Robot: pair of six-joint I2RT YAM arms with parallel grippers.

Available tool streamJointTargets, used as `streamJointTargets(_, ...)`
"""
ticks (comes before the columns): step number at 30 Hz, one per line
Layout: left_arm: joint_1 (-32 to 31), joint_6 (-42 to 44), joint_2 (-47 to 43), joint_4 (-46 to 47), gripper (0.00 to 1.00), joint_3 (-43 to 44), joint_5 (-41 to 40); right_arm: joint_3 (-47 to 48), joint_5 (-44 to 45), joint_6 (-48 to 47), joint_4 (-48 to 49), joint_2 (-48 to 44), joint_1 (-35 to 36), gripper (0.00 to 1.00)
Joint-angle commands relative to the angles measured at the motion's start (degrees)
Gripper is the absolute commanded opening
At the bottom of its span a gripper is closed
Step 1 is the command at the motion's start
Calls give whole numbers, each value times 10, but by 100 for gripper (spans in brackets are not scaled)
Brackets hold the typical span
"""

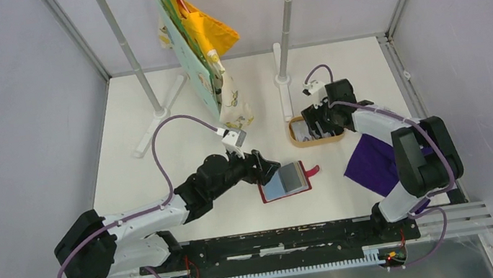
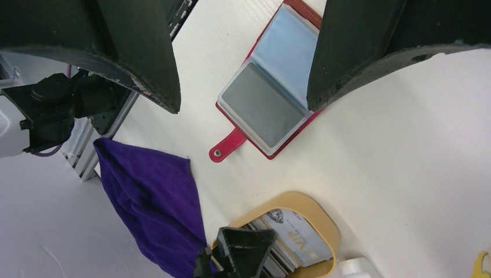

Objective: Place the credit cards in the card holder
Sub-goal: Pick up the credit card from the storage box.

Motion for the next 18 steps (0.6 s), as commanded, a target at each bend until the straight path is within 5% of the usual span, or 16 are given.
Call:
streamJointTargets(1,4,17,-2,62,85,-6,6,11,34,17,11,14,0,78)
streamJointTargets(18,3,4,19,75,84,-6,18,3,93,-8,15,-47,-2,58)
